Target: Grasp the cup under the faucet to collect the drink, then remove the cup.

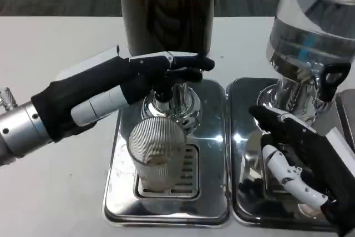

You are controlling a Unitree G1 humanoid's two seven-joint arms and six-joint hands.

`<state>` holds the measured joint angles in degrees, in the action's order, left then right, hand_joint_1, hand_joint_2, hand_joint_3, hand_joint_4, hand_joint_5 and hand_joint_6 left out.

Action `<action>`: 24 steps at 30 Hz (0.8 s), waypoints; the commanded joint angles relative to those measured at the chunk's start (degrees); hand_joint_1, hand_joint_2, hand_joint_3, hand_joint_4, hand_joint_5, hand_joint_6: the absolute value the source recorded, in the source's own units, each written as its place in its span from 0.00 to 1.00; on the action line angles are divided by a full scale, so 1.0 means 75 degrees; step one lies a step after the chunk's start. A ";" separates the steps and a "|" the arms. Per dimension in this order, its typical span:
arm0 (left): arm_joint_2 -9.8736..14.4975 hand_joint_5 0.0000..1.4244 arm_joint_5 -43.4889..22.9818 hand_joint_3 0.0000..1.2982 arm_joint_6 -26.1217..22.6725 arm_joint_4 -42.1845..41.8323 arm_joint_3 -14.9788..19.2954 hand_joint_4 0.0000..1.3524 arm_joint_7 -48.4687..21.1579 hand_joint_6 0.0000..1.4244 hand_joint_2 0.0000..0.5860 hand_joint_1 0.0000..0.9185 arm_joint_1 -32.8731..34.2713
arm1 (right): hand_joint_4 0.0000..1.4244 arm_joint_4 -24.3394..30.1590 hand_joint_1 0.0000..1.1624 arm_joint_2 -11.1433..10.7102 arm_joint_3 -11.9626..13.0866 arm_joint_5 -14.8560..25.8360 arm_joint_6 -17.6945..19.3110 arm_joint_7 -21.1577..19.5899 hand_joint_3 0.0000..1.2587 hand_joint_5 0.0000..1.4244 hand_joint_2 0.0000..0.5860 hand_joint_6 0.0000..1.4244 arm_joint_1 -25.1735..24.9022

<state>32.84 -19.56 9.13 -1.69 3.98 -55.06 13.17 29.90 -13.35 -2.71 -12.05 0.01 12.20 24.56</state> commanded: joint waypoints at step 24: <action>0.0175 0.08 0.0695 0.15 0.0837 -0.0339 -0.0073 0.06 0.0539 0.03 0.08 0.00 -0.0510 | 0.03 -0.0534 0.40 -0.0737 -0.0039 0.1714 -0.1234 0.1438 0.06 0.06 0.45 0.09 -0.1324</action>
<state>33.27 -15.25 14.40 -3.45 3.81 -50.61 10.57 26.50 -18.40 -2.90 0.13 -8.54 22.49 15.44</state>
